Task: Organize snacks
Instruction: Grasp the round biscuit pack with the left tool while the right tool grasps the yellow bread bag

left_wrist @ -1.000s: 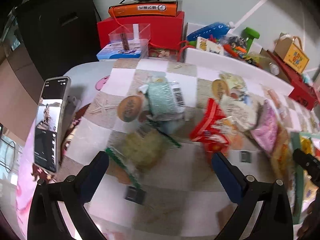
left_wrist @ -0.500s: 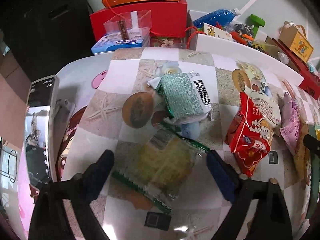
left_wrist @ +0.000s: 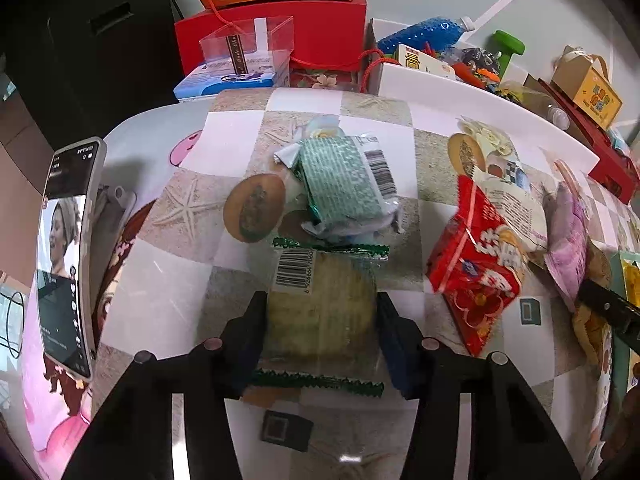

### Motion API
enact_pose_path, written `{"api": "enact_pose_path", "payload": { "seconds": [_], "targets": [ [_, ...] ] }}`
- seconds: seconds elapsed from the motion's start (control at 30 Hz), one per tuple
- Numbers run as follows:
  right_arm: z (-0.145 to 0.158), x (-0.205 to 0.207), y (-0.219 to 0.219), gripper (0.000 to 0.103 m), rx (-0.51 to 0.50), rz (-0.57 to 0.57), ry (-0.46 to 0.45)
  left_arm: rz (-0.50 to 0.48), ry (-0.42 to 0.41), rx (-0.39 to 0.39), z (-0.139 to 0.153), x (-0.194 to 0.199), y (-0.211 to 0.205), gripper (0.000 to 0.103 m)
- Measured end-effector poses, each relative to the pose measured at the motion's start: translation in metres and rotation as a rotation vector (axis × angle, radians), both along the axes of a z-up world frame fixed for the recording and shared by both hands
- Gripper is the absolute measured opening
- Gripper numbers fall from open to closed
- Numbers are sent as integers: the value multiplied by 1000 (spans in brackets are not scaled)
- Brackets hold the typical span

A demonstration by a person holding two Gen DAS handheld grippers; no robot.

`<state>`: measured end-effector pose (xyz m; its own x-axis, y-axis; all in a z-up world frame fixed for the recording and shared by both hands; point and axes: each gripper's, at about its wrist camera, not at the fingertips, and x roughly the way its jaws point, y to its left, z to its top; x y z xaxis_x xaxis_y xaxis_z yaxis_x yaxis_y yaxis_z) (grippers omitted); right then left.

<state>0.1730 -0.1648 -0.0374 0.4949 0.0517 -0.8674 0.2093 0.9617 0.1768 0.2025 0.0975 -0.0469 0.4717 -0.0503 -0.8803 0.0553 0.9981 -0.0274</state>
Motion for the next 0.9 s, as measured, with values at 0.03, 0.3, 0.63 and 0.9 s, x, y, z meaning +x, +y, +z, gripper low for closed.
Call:
{"api": "enact_pose_path", "payload": {
  "seconds": [0.03,0.3,0.63,0.9],
  "targets": [
    [-1,-1,1,61,1,3,2,2,0,-5,0,-3,-2,53],
    [1,-9,3,45,1,23,-8,51,-1,-27,0,-21,-12,52],
    [8,-27,4,40,-6,31,-18,98,6,-98,4,-41,-16,51],
    [28,-47,5,40,0,34,-59,124,-35,-126,25,-57,-16,51]
  ]
}}
